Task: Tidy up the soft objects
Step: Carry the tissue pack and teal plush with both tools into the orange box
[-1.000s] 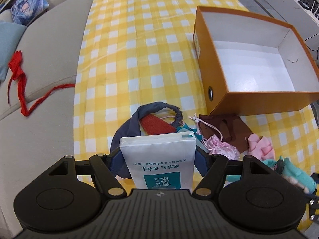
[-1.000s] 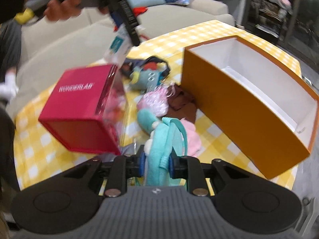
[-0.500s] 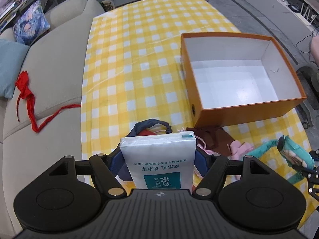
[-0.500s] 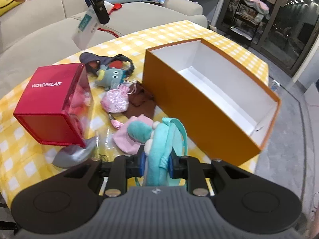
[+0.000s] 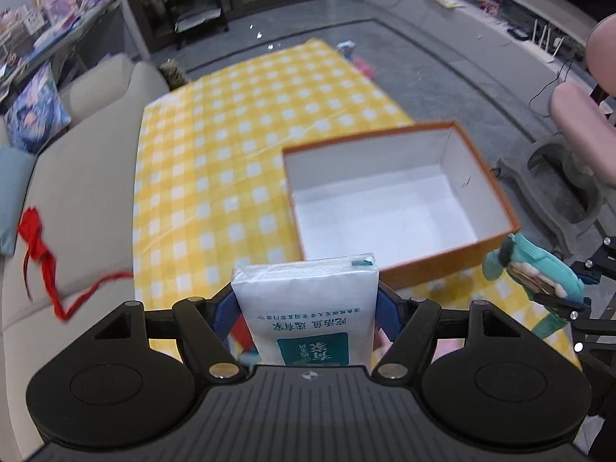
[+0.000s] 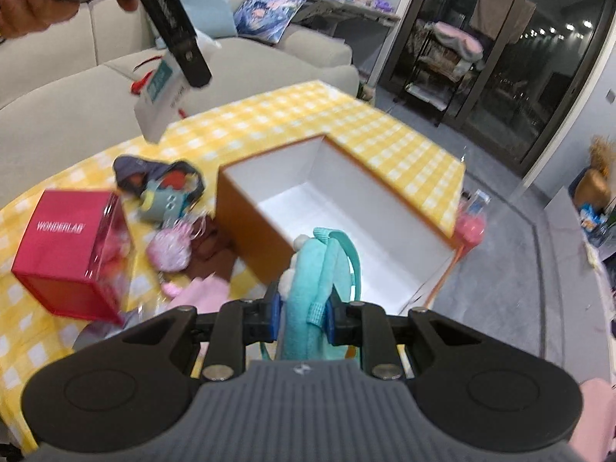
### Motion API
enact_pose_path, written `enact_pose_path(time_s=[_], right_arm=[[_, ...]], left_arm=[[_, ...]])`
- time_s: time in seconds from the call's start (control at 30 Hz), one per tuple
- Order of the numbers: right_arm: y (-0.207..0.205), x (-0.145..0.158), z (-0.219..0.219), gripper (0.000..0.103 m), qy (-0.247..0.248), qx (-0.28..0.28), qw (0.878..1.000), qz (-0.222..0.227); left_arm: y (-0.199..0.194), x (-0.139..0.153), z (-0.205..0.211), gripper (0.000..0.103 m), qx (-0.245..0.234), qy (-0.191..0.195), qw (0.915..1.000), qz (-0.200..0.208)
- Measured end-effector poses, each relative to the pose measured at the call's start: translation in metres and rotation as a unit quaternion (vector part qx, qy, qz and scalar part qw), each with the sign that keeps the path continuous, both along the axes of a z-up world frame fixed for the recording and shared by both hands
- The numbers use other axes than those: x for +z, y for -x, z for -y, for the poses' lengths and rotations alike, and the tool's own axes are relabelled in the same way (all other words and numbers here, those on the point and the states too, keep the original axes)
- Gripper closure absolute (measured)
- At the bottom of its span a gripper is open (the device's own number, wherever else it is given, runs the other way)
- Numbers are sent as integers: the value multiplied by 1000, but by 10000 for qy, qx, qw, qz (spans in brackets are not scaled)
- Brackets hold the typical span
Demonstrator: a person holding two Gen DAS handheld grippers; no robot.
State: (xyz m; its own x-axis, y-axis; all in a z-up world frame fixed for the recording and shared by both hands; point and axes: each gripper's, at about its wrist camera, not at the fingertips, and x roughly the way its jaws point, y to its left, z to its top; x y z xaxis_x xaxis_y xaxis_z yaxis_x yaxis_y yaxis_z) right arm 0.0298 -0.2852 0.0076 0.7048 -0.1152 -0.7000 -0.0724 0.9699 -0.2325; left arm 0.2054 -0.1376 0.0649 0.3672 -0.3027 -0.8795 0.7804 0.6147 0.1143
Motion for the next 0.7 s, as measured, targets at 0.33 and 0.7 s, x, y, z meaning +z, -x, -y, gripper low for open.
enact_pose_path(time_s=[0.33,0.7], right_arm=[[-45,52,45,83,-96,-285,9987,414],[-97,54,94,83,-802,-833,9902,789]], left_arm=[[3,24,46,21,-226,366,9989,177],[-15,15,87,21,-110,623,9979,112]])
